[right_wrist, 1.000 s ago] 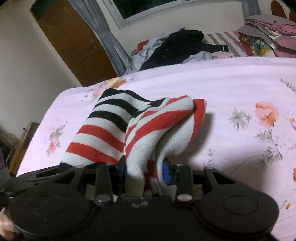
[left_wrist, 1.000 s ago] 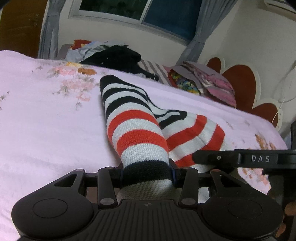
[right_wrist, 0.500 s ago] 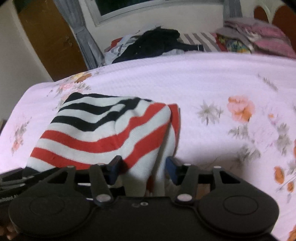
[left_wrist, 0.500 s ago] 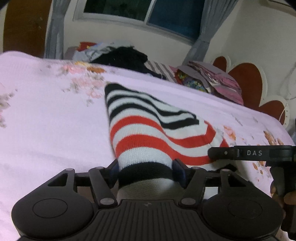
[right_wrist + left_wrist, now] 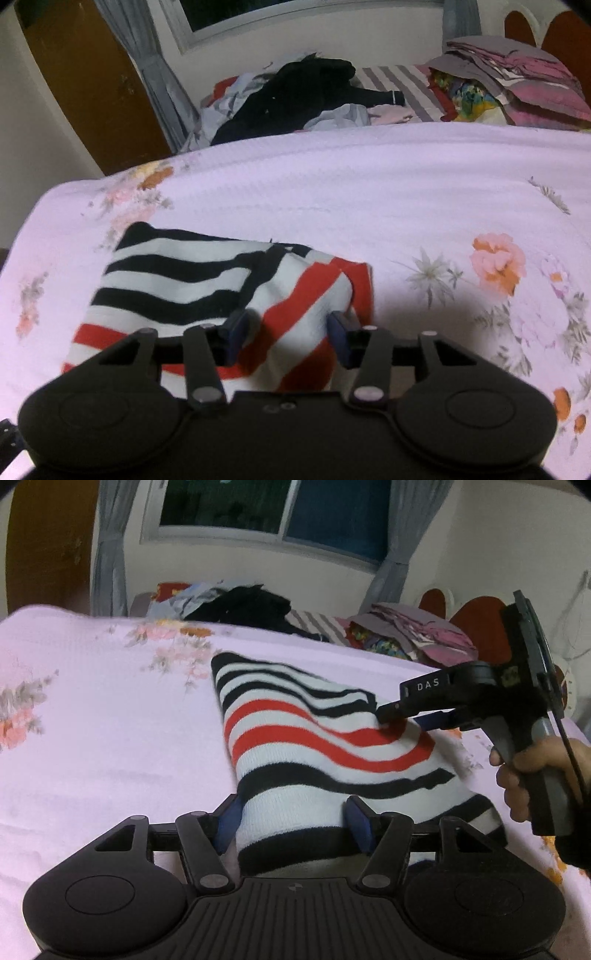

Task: Fold small clothes

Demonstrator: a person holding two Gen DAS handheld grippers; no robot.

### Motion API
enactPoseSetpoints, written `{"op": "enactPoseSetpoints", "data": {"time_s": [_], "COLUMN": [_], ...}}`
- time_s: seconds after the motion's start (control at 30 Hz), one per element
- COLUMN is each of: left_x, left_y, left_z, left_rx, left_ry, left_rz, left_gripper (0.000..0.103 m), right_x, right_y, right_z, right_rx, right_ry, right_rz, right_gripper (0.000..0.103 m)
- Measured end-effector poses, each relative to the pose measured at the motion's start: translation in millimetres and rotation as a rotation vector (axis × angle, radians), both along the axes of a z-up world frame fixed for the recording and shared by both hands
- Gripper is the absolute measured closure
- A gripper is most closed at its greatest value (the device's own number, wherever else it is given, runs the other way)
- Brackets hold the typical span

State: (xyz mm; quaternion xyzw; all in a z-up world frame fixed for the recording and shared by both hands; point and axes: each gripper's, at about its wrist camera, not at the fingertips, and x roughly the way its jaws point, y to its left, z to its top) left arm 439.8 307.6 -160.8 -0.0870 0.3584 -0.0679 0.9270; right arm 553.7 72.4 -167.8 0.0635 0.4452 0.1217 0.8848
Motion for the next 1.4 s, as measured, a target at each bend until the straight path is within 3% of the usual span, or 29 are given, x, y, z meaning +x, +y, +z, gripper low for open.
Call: {"op": "enactPoseSetpoints", "data": {"time_s": [0.07, 0.1, 0.2, 0.27, 0.33, 0.57, 0.67, 0.8, 1.03, 1.17, 1.27, 1.4], "left_x": [2.0, 2.5, 4.3, 1.5, -1.8, -28.1, -31.4, -29.5, -35.0, -34.1, -31.6, -28.7], "left_y": [1.0, 0.7, 0.8, -2.1, -2.9, 4.7, 4.2, 2.8, -6.4, -7.2, -9.4, -11.9], "left_z": [-3.4, -6.6, -11.5, -8.0, -5.3, 7.1, -0.3, -13.7, -3.6, -3.3, -1.9, 0.0], "left_rx": [-0.01, -0.017, -0.066, -0.062, -0.054, -0.055, -0.032, -0.035, 0.002, -0.004, 0.0, 0.011], "left_ry": [0.005, 0.009, 0.033, 0.027, 0.021, 0.022, 0.055, 0.083, 0.091, 0.105, 0.116, 0.126], "left_rz": [0.005, 0.003, 0.03, 0.035, 0.034, 0.003, 0.002, 0.004, -0.011, 0.001, 0.003, 0.004], "left_gripper": [0.041, 0.04, 0.037, 0.037, 0.037, 0.037, 0.037, 0.037, 0.036, 0.036, 0.036, 0.023], "right_x": [1.7, 3.7, 1.6, -8.6, -22.0, -92.1, -117.2, -127.1, -148.2, -156.7, -153.9, -156.8], "right_y": [1.5, 2.2, -1.6, 0.8, -7.0, -16.1, -17.9, -19.8, -19.9, -13.6, -21.0, -15.3], "right_z": [-3.5, -8.7, -13.7, -5.7, 6.0, 35.0, 26.6, 8.6, 25.9, 8.4, -1.3, -0.8], "right_rx": [-0.071, -0.133, -0.115, -0.131, -0.076, -0.048, -0.072, -0.179, -0.112, -0.191, -0.163, -0.198], "right_ry": [-0.021, -0.027, -0.013, -0.037, -0.05, -0.094, -0.078, -0.074, -0.092, -0.062, -0.027, -0.035], "right_rz": [-0.028, -0.045, -0.054, -0.031, -0.038, 0.06, 0.059, 0.019, 0.013, 0.019, -0.017, -0.015], "right_gripper": [0.078, 0.081, 0.08, 0.08, 0.077, 0.075, 0.076, 0.077, 0.076, 0.075, 0.07, 0.07]}}
